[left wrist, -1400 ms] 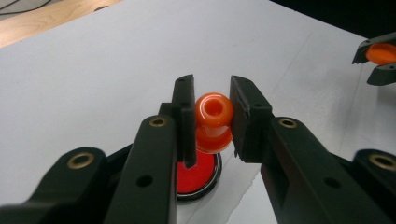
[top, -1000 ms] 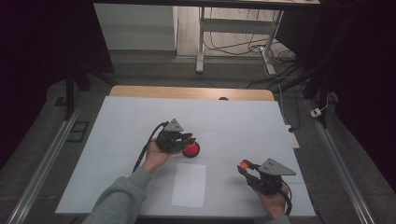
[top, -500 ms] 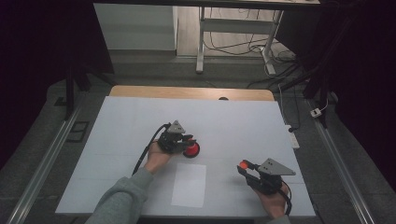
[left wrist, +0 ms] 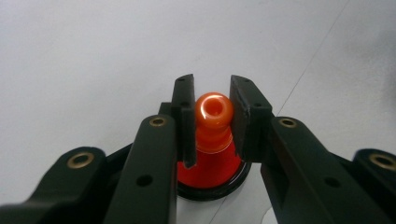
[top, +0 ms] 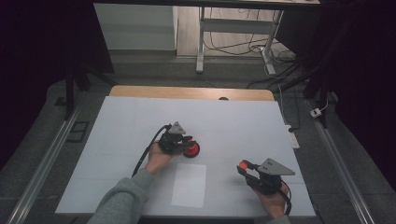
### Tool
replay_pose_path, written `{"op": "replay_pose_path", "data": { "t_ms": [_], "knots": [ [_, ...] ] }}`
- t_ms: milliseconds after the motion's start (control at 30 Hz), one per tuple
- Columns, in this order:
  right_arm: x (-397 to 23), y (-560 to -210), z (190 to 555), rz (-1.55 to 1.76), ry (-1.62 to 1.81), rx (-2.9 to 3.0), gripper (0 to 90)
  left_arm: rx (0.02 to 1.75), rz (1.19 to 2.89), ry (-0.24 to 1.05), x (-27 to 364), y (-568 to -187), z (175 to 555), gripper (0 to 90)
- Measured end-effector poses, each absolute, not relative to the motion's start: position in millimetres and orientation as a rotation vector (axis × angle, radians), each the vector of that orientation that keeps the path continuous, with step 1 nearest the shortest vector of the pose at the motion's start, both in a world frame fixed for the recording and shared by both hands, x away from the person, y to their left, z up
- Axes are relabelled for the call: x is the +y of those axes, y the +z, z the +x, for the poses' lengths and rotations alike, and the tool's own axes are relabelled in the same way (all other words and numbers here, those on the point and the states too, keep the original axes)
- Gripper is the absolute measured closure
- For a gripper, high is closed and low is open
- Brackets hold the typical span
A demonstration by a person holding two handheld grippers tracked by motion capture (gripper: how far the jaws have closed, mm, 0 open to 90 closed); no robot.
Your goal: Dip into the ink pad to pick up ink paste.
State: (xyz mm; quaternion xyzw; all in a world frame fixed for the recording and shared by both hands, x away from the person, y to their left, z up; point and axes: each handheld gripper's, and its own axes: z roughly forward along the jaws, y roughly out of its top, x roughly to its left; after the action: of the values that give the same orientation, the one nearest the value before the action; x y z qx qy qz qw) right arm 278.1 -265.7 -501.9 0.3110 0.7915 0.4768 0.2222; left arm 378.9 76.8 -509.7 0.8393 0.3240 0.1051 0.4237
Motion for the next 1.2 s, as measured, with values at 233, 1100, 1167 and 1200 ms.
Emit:
{"op": "replay_pose_path", "data": {
  "t_ms": [233,1100,1167,1200],
  "knots": [
    [-266.1,-502.0,278.3,0.858,1.312,2.189,64.2,0.814,2.114,0.263,75.1,-514.6,379.5,72.4],
    [-264.1,-502.6,277.8,0.858,1.309,2.194,64.2,0.790,2.149,0.346,70.4,-522.2,376.1,72.9],
    [-263.9,-502.4,277.3,0.855,1.310,2.194,64.2,0.786,2.161,0.366,68.3,-521.7,375.0,72.9],
    [-263.9,-502.4,277.2,0.855,1.310,2.193,64.2,0.784,2.166,0.373,67.7,-521.6,374.6,72.9]
  ]
}}
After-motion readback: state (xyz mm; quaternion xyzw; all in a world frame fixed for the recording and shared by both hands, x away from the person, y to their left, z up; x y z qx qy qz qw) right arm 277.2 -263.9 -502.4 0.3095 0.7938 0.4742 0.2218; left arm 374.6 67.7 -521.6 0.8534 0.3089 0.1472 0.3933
